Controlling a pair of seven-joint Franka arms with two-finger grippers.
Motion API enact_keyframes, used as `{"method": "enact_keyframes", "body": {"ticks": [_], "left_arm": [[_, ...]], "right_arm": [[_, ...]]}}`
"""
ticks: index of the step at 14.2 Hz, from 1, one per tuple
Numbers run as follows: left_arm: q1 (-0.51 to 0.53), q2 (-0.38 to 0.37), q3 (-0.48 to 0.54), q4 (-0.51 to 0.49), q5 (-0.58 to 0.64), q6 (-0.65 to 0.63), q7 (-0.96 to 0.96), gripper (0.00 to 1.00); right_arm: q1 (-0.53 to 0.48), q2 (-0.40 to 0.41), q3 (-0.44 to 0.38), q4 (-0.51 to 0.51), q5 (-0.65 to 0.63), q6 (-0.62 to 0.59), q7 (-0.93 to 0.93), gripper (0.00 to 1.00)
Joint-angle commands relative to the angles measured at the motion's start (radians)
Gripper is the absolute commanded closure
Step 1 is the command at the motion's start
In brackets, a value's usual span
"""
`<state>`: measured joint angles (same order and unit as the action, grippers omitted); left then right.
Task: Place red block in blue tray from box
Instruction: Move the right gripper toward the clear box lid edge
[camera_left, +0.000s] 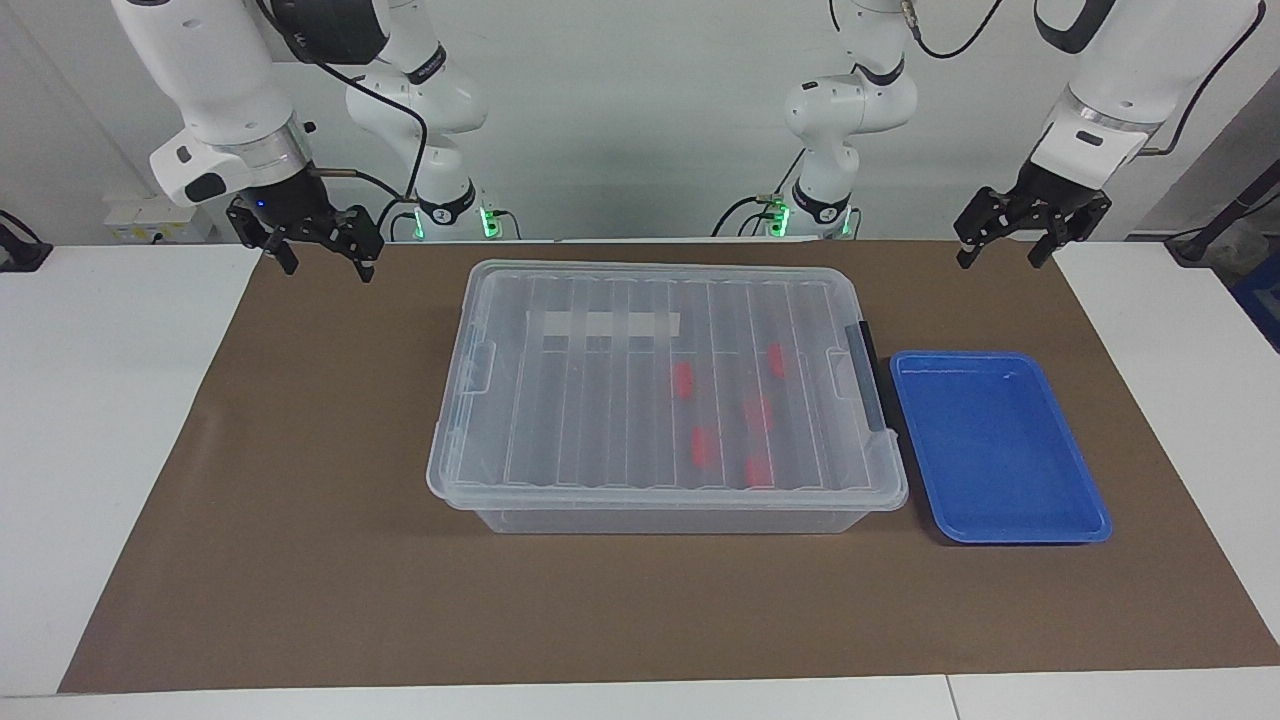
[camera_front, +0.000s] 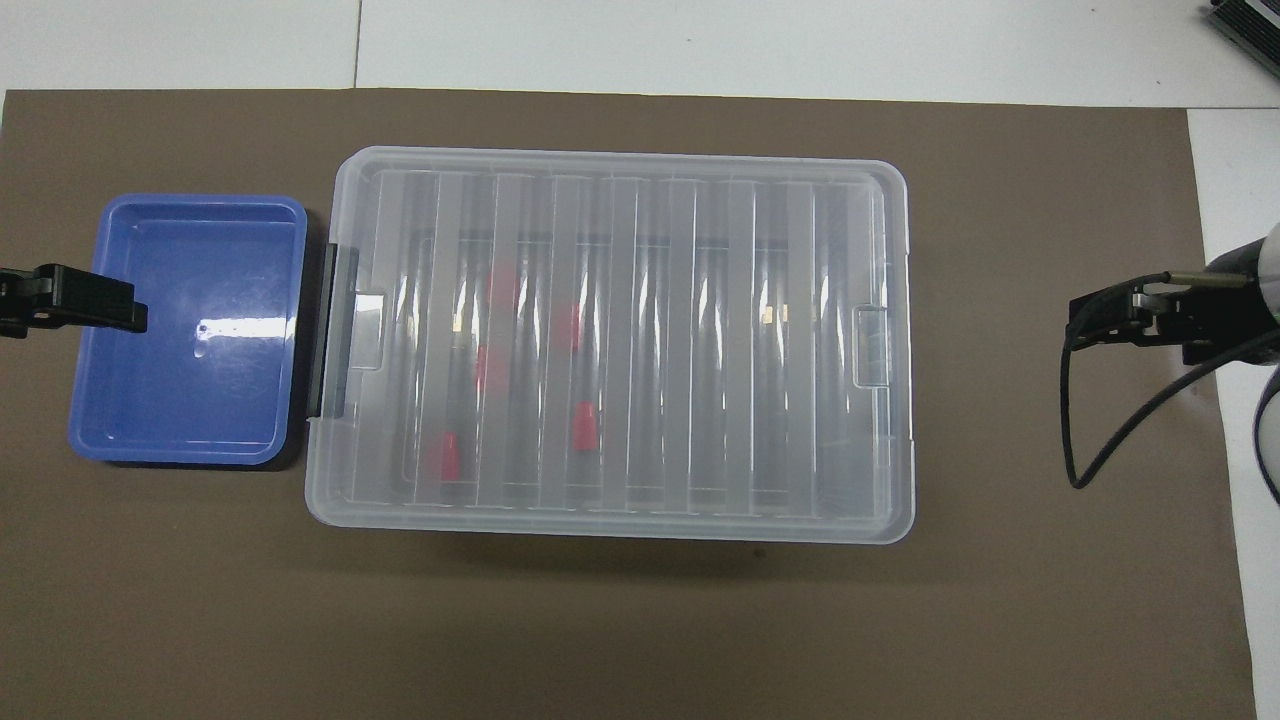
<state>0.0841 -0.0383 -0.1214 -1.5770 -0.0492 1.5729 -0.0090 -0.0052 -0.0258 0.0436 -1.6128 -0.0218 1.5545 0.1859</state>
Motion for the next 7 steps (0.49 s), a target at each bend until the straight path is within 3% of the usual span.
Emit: {"method": "enact_keyframes", "body": {"ticks": [1,5,7], "left_arm": [[0.008,-0.031,-0.004,-0.034,0.011,-0.001,-0.003,0.00],[0.008,-0.031,-0.004,-0.034,0.011,-0.001,-0.003,0.00],[0.006,-0.029,-0.004,-0.034,0.011,-0.002,-0.003,0.00]], "right_arm": [[-0.010,-0.028,0.004,-0.036,0.014,0.029,-0.025,0.00],[-0.019,-0.026,0.002,-0.036,0.014,0.030,-0.025,0.00],[-0.009,-0.040,0.002,-0.085,0.014,0.082,-0.023,0.00]]}}
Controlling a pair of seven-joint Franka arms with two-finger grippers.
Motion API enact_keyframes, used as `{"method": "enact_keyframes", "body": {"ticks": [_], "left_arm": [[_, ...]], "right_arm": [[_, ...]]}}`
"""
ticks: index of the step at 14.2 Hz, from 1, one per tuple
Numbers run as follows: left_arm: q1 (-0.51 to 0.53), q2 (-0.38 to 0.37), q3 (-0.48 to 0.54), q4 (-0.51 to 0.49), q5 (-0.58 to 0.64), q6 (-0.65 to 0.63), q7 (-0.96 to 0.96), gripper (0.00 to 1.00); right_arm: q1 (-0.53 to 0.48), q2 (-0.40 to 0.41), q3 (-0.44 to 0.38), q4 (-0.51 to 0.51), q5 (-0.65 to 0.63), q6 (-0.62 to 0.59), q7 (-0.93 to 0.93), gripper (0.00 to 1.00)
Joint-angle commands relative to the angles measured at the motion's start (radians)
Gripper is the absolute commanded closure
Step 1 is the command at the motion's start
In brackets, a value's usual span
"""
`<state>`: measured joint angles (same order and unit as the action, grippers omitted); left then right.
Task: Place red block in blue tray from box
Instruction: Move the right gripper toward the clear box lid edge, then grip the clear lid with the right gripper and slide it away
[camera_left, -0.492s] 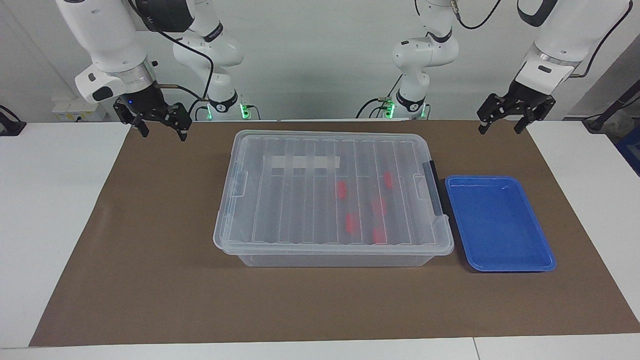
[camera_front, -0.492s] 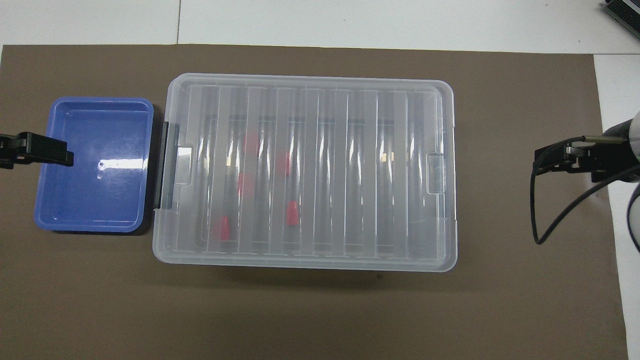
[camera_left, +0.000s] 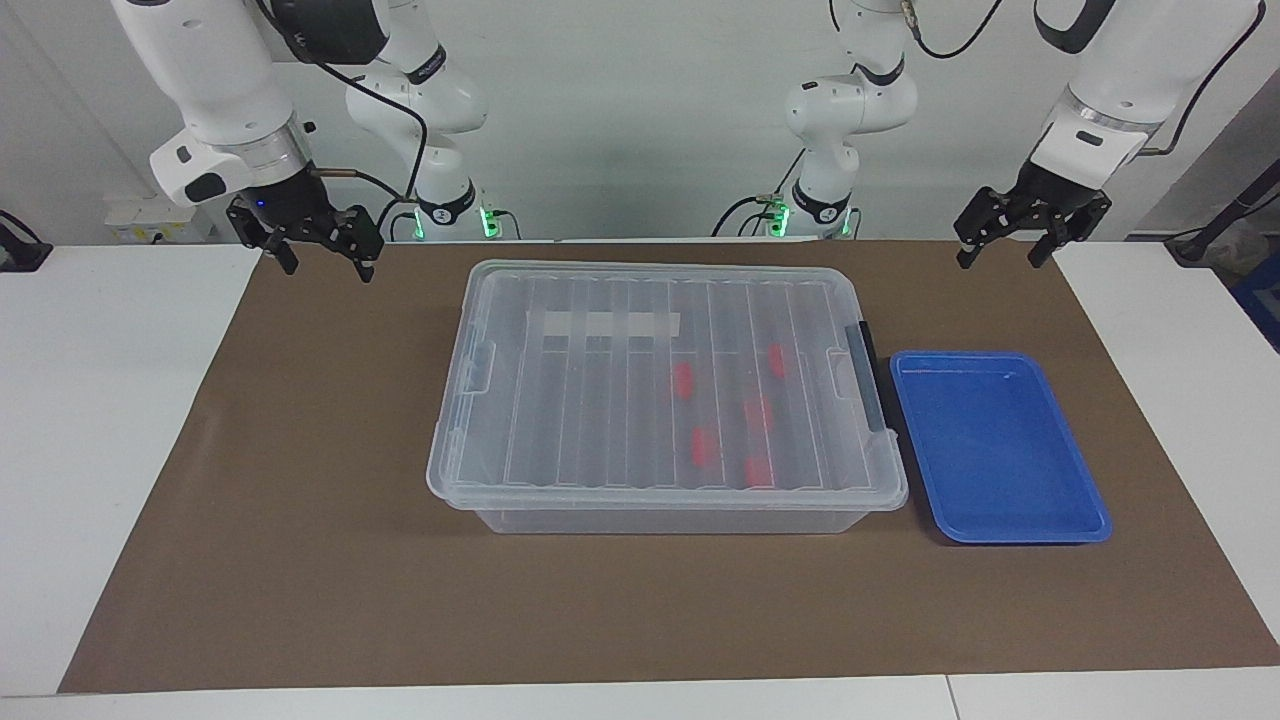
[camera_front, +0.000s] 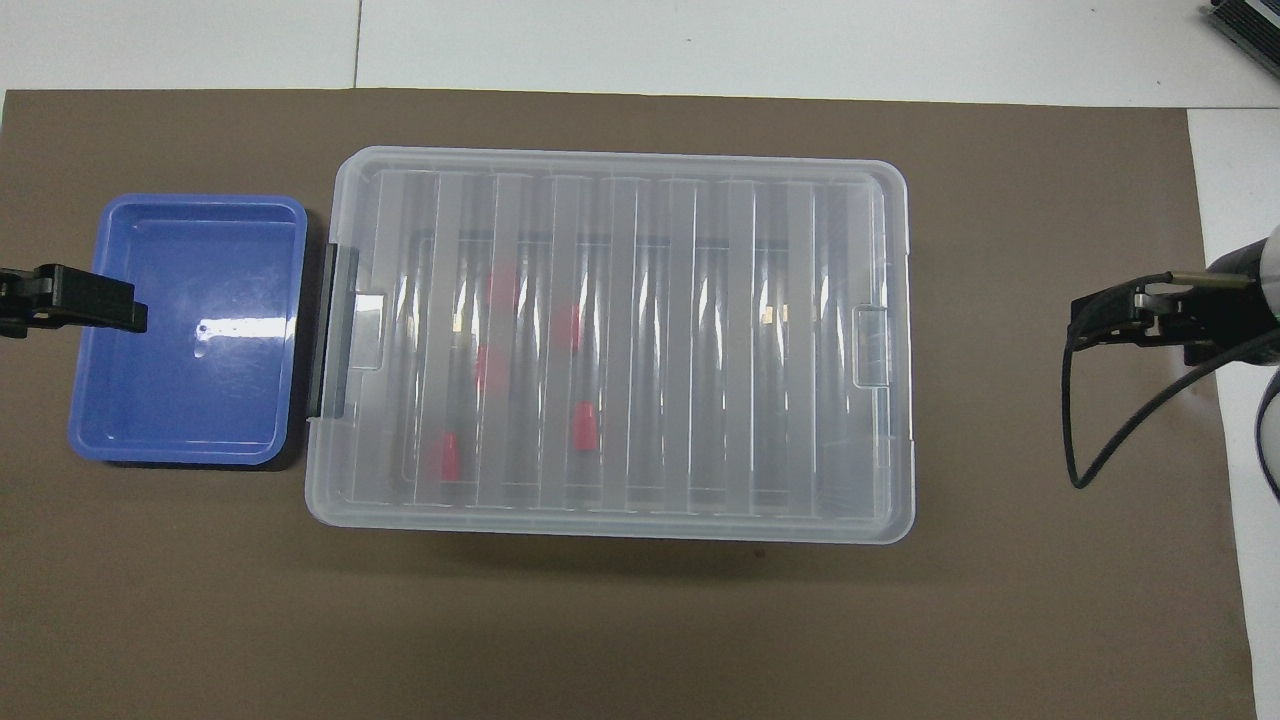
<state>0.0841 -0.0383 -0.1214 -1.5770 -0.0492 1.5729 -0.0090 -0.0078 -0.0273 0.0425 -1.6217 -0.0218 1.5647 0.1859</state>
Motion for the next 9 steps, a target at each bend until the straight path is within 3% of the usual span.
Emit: {"method": "enact_keyframes", "body": {"ticks": [1,9], "left_arm": [[0.008,-0.031,-0.004,-0.034,0.011,-0.001,-0.003,0.00],[0.008,-0.029,-0.004,-0.034,0.011,-0.001,-0.003,0.00]], "right_arm": [[0.006,-0.042,0.005,-0.093,0.016,0.113,-0.019,0.00],[0.155,0.021,0.005,-0.207,0.016,0.345,0.180,0.00]]}}
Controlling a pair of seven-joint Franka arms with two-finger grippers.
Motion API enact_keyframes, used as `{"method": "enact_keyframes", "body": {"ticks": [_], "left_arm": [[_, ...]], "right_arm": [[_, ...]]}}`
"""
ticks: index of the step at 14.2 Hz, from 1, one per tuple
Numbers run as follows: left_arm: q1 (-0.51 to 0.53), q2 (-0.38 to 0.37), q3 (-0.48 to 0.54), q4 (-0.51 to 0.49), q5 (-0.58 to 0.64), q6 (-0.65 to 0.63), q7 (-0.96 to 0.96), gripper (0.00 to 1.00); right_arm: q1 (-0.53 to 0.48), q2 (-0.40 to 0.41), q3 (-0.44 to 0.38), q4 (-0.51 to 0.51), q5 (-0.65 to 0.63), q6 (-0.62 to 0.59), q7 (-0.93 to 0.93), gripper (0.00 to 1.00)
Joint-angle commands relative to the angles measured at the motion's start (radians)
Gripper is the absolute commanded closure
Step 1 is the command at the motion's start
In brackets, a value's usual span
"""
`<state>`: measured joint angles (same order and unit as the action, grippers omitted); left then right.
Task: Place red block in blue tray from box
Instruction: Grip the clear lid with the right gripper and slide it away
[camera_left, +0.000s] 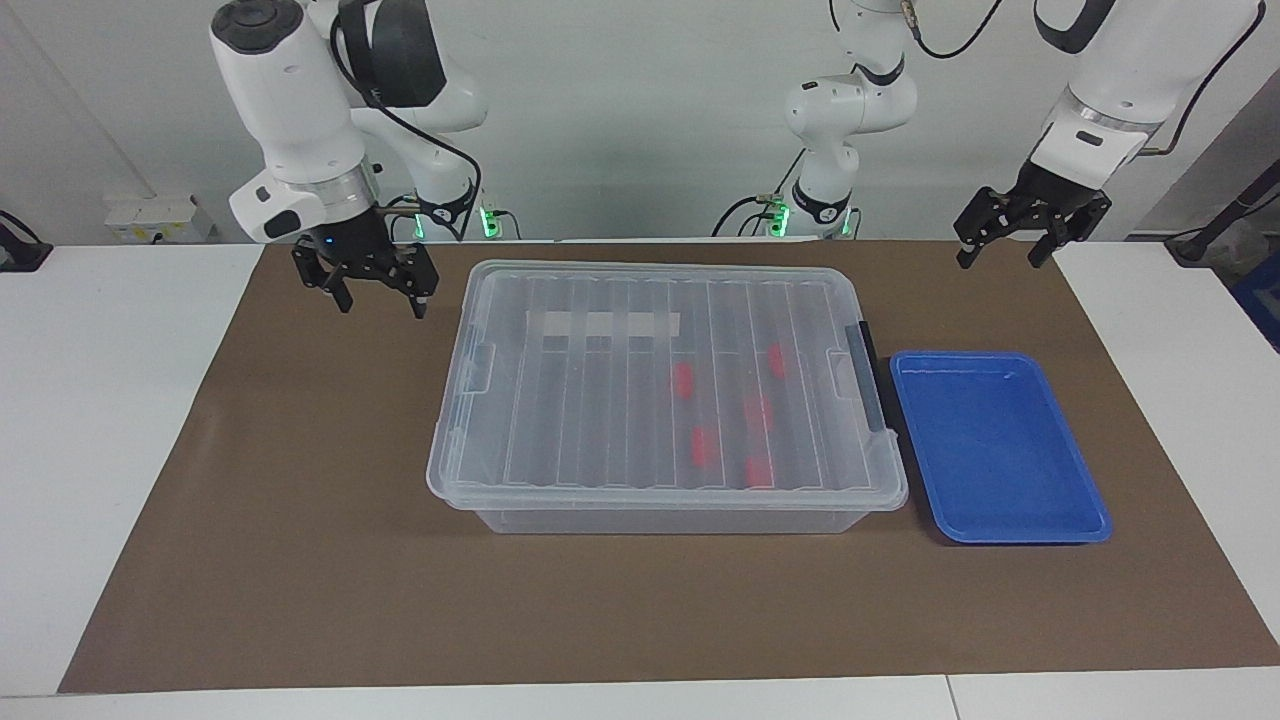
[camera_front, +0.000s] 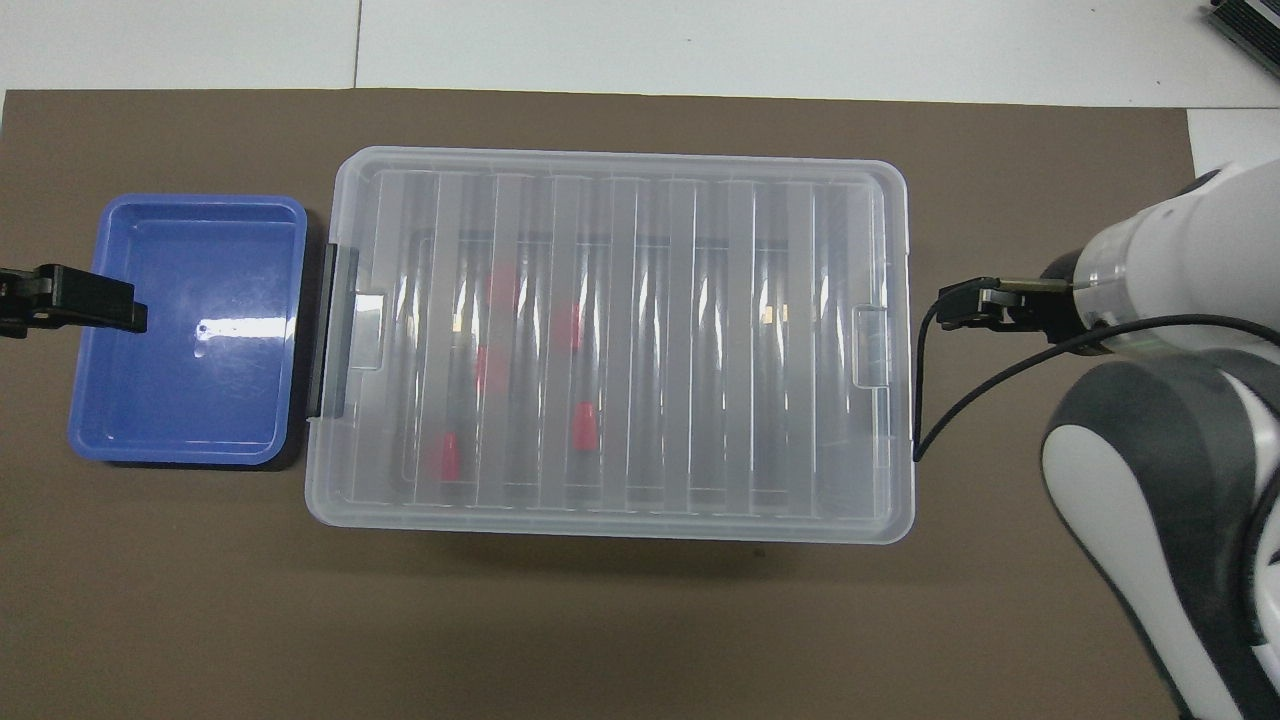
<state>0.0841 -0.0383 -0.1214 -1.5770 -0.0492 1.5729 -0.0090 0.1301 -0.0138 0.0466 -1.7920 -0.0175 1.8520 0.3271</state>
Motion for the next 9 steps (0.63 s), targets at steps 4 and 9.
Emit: {"method": "enact_keyframes", "body": {"ticks": [4,9], "left_arm": [[0.006,-0.031,-0.004,-0.034,0.011,-0.001,-0.003,0.00],[0.006,-0.031,-0.004,-0.034,0.011,-0.001,-0.003,0.00]], "right_arm": [[0.071,-0.003,0.001,-0.156,0.010,0.176,0.108,0.00],[0.057,-0.038,-0.001,-0.231,0.008,0.173,0.093,0.03]]}}
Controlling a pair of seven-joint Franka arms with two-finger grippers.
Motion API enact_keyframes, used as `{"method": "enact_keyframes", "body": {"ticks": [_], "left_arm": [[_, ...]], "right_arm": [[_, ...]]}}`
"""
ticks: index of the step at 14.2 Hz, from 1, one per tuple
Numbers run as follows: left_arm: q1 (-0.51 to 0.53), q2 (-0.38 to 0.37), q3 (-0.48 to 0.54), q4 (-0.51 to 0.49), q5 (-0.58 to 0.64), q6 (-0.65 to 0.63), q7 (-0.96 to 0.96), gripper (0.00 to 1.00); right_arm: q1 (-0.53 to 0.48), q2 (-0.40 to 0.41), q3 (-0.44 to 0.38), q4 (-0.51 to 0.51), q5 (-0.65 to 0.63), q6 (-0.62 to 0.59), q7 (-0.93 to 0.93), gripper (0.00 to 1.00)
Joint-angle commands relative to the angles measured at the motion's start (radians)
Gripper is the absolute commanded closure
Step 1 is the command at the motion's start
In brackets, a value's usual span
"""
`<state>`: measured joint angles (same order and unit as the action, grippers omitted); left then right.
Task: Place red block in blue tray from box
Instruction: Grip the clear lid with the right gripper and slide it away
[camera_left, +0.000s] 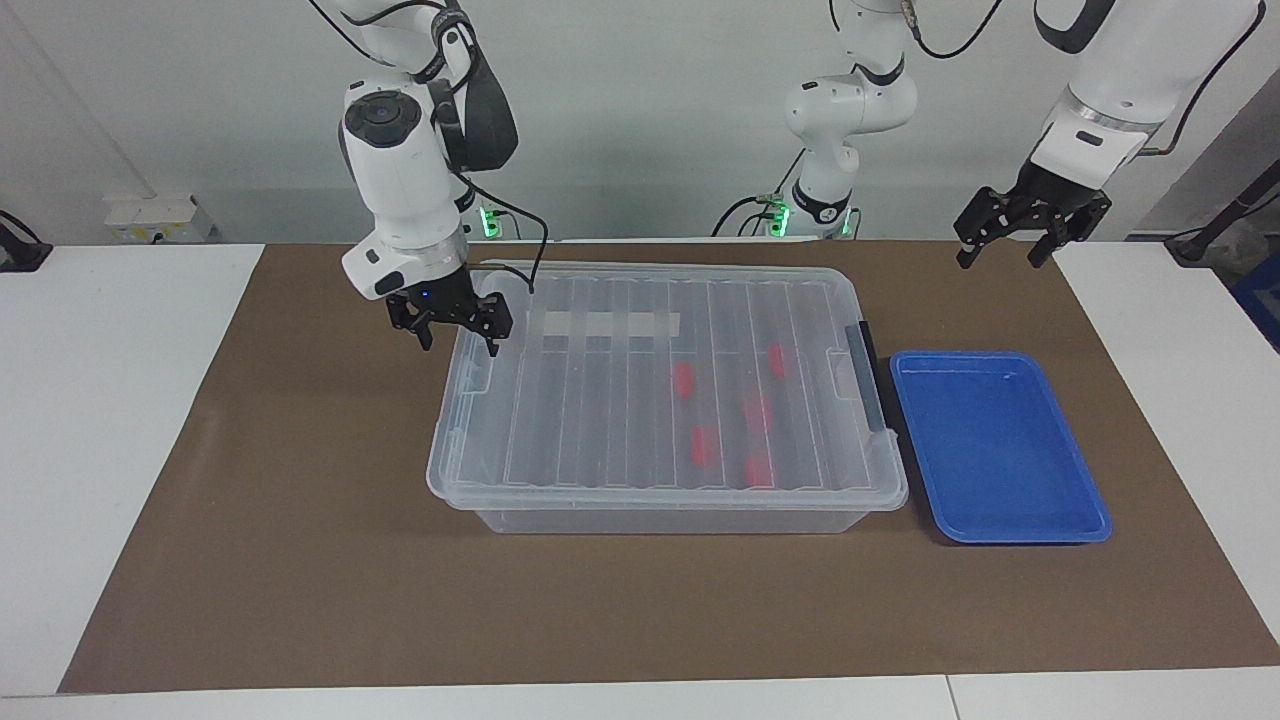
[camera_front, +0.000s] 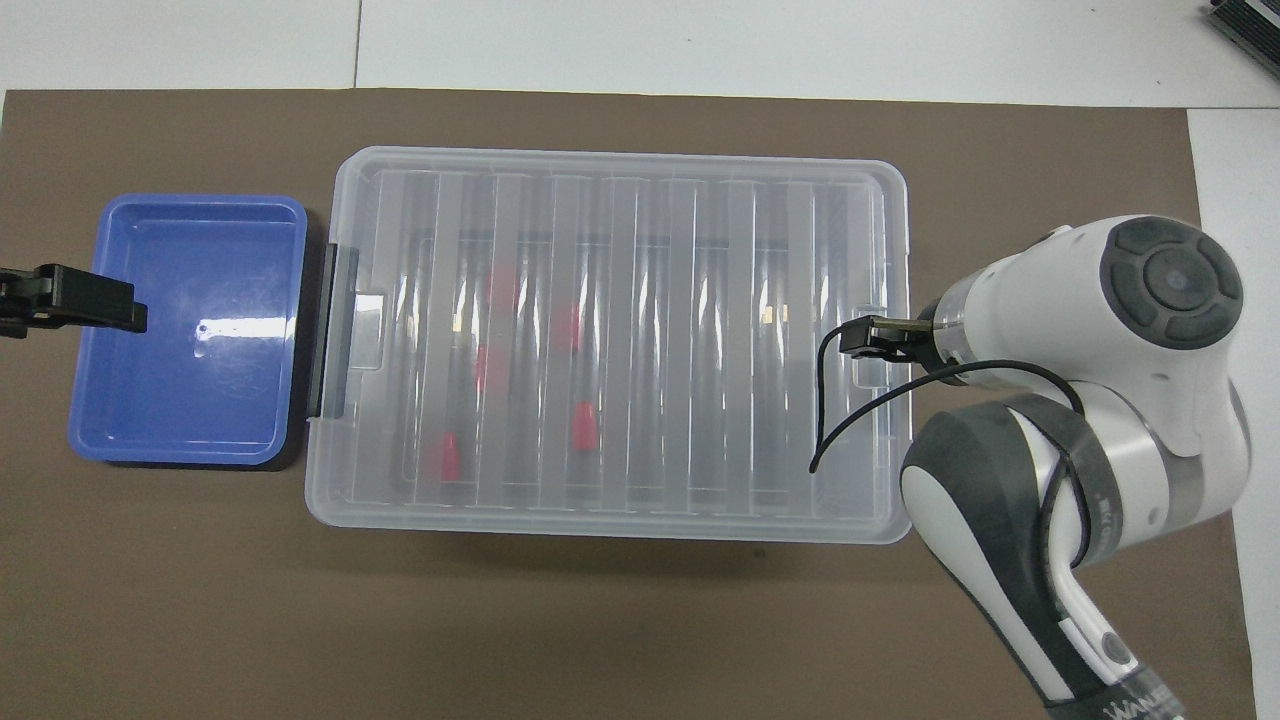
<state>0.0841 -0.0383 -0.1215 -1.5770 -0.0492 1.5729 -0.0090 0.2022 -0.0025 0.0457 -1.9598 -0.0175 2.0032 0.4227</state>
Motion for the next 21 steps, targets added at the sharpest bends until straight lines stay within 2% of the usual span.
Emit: {"method": "enact_keyframes", "body": {"ticks": [1,8,14,21], "left_arm": [[0.008,-0.031,-0.004,-0.034,0.011,-0.002,-0.003,0.00],[0.008,-0.029,-0.004,-0.034,0.011,-0.002,-0.003,0.00],[0.006,-0.029,-0.004,-0.034,0.011,-0.001,-0.003,0.00],[0.006,-0.031,-0.004,-0.034,0.011,-0.002,-0.003,0.00]], "right_arm": [[-0.026,-0.051,0.000,-0.071,0.010,0.022,-0.012,0.04],[-0.153,-0.079,0.000,-0.145,0.008,0.051,-0.235,0.04],[-0.239,-0.070,-0.001,-0.140,0.008,0.086,-0.398,0.04],[-0.311,-0.071,-0.003,-0.139,0.008,0.066,-0.542,0.04]]}}
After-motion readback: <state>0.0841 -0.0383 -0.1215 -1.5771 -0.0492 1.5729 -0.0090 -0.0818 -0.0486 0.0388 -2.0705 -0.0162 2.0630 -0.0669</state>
